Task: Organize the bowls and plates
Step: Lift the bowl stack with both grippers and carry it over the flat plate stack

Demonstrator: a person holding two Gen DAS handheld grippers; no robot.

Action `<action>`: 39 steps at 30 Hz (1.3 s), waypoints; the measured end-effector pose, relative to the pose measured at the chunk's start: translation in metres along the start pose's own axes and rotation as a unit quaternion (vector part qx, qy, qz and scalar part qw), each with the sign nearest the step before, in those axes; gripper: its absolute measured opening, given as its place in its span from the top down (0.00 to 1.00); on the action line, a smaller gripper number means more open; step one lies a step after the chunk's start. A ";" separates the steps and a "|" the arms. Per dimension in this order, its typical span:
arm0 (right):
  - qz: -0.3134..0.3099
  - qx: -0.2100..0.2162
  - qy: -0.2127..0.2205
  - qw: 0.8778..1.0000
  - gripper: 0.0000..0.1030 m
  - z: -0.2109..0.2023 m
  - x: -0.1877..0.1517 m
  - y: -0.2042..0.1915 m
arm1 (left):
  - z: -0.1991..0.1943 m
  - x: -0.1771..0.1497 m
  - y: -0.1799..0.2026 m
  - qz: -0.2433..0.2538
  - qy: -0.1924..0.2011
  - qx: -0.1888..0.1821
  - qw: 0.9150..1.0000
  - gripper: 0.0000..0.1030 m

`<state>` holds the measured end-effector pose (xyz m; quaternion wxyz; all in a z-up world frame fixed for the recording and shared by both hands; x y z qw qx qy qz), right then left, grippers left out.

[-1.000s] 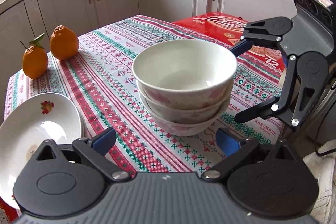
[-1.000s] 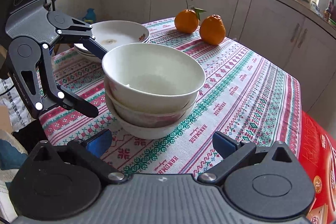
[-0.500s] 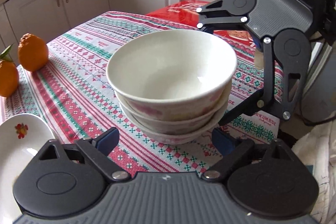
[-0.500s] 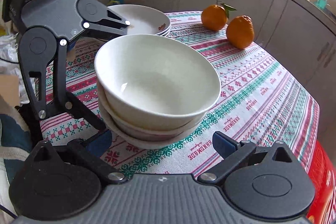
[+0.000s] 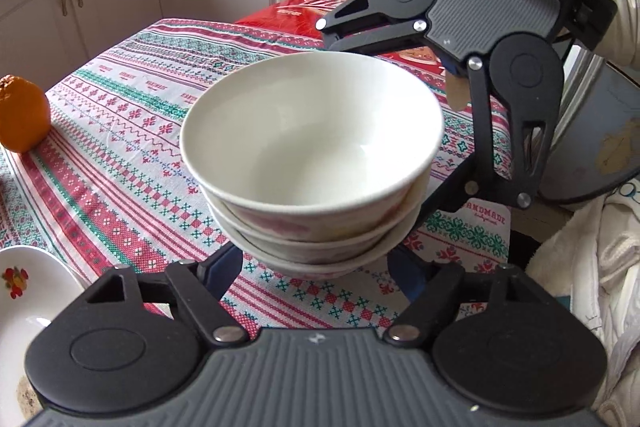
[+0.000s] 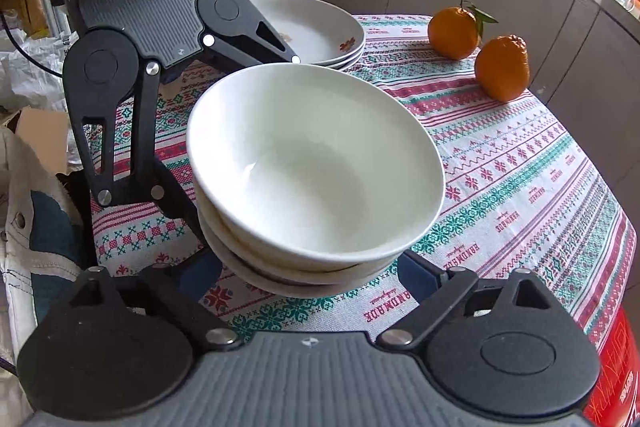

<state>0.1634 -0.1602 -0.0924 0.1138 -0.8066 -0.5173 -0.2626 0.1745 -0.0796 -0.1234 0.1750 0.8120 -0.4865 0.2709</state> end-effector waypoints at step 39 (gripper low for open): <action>-0.002 0.016 -0.007 1.000 0.14 -0.006 0.020 -0.003 | -0.026 0.011 -0.012 0.021 0.001 -0.013 1.000 0.26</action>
Point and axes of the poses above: each gripper's, at about its wrist camera, not at the fingertips, and z roughly the way its jaws point, y to its right, x to its top, the point moved 8 cm from there along z, roughly the way its jaws point, and after that the axes turned 1 degree about -y, right-handed, at the moved point
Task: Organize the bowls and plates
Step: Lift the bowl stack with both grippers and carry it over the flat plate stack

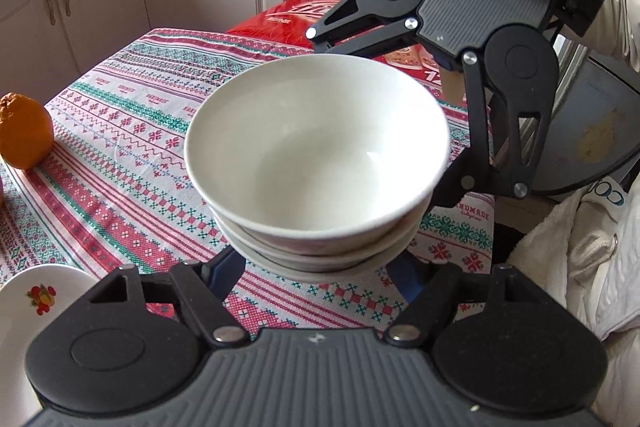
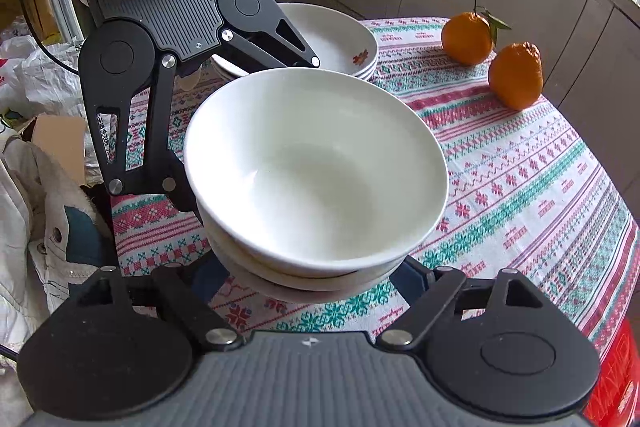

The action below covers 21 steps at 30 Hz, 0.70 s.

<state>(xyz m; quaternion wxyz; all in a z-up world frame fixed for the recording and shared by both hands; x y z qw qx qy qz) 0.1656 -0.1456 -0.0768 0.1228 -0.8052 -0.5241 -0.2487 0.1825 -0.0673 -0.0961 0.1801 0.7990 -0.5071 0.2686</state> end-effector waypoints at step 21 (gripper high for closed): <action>-0.109 0.007 0.028 0.994 0.14 0.036 0.129 -0.016 | -0.090 -0.052 -0.070 -0.064 0.038 0.103 0.992 0.26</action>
Point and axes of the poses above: each gripper's, at about its wrist camera, not at the fingertips, and z roughly the way its jaws point, y to its right, x to its top, the point moved 8 cm from there along z, roughly the way its jaws point, and after that the axes turned 1 degree about -y, right-handed, at the moved point
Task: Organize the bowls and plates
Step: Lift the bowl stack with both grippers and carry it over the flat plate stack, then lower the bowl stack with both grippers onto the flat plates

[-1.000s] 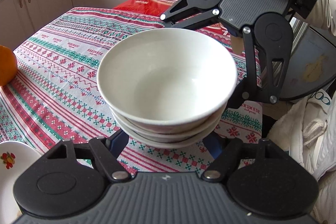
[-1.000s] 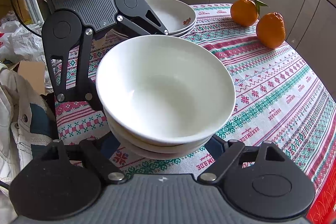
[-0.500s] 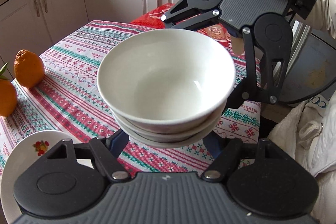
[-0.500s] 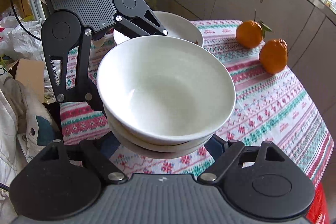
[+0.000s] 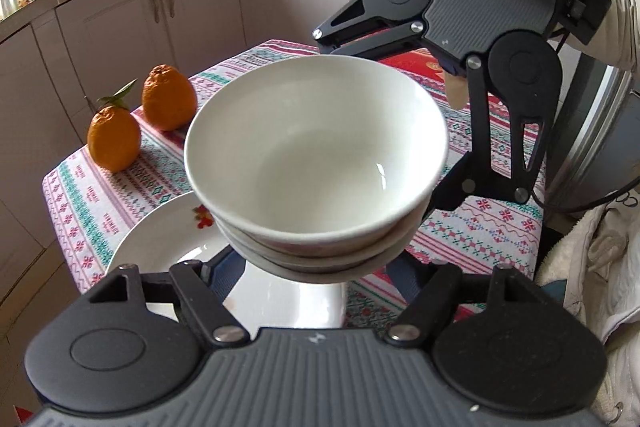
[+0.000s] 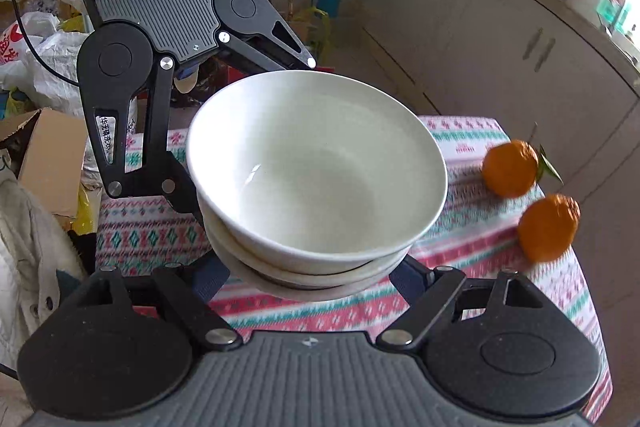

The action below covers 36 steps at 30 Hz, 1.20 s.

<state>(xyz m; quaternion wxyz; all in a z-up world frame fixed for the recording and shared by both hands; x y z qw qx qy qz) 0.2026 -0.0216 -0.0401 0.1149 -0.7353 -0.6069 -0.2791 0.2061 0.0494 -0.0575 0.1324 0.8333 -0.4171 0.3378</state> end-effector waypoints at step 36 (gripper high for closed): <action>0.042 0.040 0.014 0.998 0.13 0.080 0.028 0.029 | -0.005 -0.038 -0.061 -0.045 -0.009 0.079 0.996 0.16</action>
Point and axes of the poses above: each gripper's, at about its wrist camera, not at the fingertips, and z roughly the way its jaws point, y to its right, x to its top, the point moved 8 cm from there along z, roughly the way its jaws point, and after that the axes turned 1 degree about -y, right-handed, at the moved point
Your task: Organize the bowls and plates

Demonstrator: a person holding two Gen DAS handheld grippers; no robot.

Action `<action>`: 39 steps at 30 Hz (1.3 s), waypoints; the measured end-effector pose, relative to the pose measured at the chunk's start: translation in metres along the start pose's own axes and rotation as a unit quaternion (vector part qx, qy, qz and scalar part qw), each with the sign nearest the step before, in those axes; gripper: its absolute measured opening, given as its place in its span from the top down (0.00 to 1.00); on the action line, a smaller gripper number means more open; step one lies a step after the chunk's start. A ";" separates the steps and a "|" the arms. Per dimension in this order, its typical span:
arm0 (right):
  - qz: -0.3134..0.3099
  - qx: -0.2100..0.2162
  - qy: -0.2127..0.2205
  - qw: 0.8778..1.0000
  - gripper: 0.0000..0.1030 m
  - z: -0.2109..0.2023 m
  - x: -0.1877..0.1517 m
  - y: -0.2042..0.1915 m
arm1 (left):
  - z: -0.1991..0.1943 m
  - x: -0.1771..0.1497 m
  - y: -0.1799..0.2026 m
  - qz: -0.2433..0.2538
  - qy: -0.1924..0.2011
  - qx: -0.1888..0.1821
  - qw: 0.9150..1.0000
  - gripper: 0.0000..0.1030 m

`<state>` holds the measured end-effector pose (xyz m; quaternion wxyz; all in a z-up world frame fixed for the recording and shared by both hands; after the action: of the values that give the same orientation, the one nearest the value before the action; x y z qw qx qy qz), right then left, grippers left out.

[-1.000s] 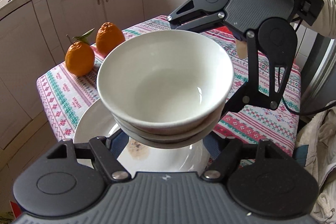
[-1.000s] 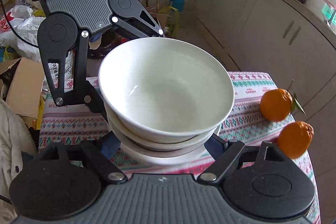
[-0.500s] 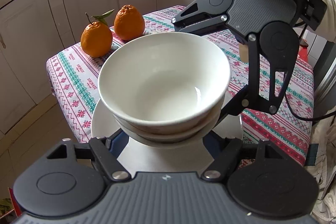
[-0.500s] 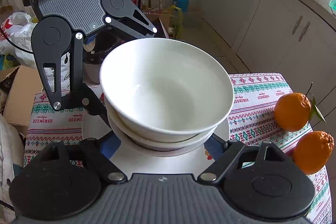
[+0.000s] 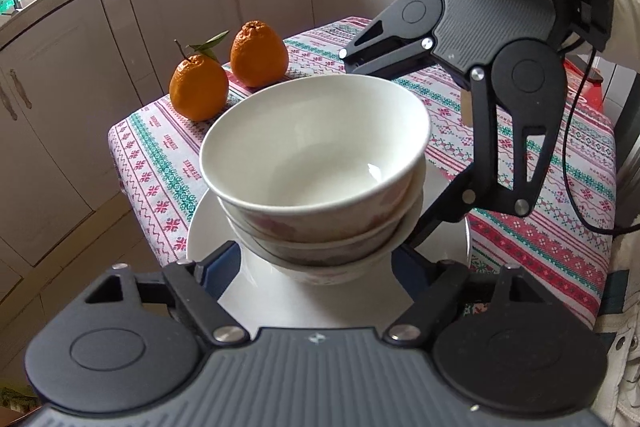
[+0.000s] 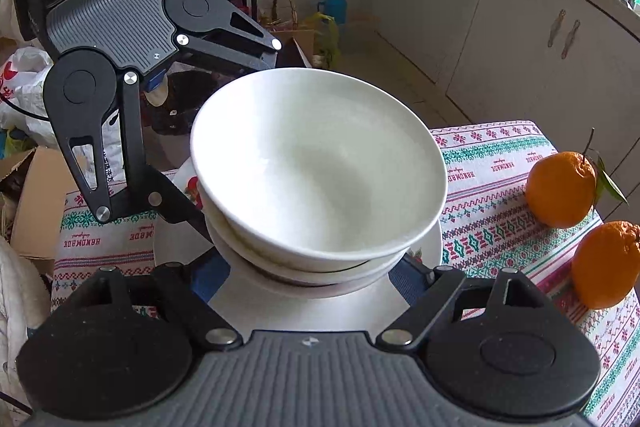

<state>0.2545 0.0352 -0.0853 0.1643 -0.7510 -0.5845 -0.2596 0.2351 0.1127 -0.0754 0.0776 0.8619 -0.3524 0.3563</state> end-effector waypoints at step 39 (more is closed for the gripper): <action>0.360 -0.355 0.127 0.853 0.00 -0.175 -0.093 -0.088 | -0.126 -0.004 0.119 -0.309 0.113 0.303 0.895 0.01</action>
<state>0.1182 -0.1123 -0.0025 0.0418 -0.8767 -0.1150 -0.4652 0.0838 0.0752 0.0007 -0.0415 0.8628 0.0673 0.4992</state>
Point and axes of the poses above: each gripper's, at about its wrist camera, not at the fingertips, and z roughly the way its jaws point, y to its right, x to its top, the point moved 8 cm from there along z, roughly the way its jaws point, and after that the axes turned 1 degree about -y, right-handed, at the moved point
